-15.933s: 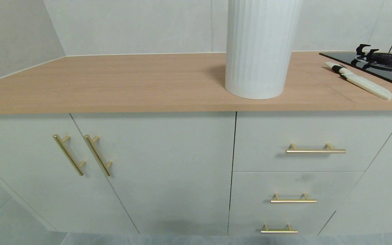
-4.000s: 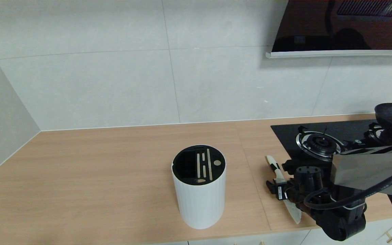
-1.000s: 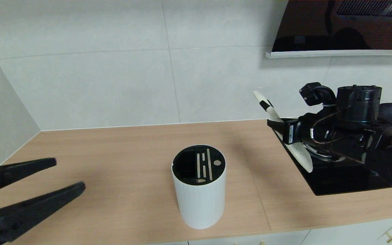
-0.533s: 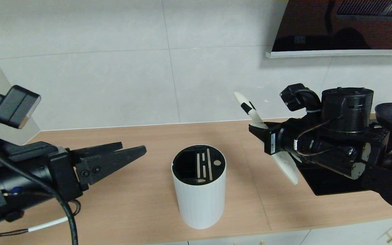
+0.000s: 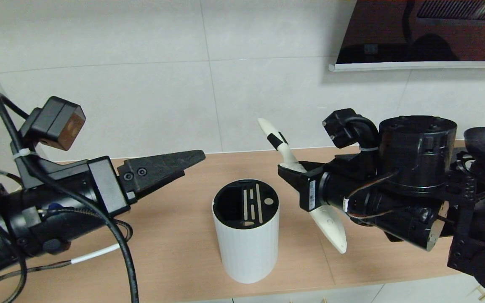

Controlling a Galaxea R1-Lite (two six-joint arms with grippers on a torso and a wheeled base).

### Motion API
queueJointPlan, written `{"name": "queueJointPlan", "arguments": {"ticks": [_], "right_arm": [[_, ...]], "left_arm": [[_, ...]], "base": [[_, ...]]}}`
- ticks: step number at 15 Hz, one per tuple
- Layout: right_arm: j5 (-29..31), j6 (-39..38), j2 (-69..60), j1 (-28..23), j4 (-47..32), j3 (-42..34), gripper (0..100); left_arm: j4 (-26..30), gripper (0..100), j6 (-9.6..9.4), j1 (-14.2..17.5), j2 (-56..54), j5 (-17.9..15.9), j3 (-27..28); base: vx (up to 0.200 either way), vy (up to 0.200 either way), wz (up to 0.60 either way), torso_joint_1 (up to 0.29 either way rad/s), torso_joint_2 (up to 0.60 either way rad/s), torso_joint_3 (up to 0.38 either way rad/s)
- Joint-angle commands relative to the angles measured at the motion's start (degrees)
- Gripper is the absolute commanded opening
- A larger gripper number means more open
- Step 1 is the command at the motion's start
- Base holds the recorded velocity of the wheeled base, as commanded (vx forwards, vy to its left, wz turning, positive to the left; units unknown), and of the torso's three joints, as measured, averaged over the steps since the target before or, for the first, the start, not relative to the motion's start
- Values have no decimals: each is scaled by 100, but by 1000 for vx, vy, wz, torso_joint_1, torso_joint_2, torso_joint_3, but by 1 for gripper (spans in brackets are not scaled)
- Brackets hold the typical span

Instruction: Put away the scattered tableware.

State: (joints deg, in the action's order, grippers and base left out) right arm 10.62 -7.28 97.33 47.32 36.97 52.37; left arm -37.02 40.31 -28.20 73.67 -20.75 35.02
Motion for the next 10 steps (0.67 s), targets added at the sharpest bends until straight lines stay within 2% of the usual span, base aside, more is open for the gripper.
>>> {"name": "queueJointPlan", "arguments": {"ticks": [1,5,7,10], "right_arm": [[-7,-142,67,242,214,19,0],[-7,-265,339,427,829,-16,0],[-7,-318,445,541,987,-25,0],[-7,-327,533,647,1075,-52,0]], "left_arm": [[-174,100,214,-54,157,1,4],[-569,100,697,-300,543,9,-4],[-912,100,820,-415,851,53,-66],[-1492,100,794,-494,1211,71,-321]], "base": [[0,0,0,0,0,0],[0,0,0,0,0,0],[0,0,0,0,0,0],[0,0,0,0,0,0]]}}
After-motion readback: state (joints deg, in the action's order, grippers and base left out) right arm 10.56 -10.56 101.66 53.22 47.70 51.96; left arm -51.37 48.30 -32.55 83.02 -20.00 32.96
